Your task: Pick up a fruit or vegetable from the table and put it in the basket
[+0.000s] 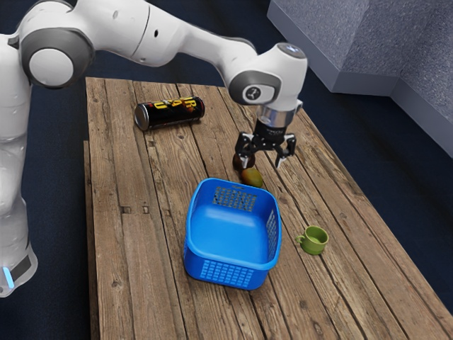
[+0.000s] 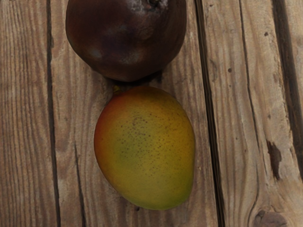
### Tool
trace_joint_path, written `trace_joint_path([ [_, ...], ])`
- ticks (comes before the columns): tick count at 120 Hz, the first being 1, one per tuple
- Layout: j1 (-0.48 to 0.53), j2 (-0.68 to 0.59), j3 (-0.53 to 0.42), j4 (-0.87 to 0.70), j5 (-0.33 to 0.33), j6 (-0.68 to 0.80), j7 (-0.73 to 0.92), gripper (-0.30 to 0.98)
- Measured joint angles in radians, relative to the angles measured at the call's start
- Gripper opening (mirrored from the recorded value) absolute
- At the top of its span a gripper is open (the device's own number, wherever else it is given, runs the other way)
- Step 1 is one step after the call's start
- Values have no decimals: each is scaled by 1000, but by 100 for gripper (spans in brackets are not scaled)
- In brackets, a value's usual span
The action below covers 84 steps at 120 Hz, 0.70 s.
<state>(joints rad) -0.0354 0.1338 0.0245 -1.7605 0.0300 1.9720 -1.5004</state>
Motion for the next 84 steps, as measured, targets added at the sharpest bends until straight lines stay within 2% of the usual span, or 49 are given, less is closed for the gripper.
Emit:
trace_joint_path([
  [84,14,9,9,-41,-6,76,122,68],
])
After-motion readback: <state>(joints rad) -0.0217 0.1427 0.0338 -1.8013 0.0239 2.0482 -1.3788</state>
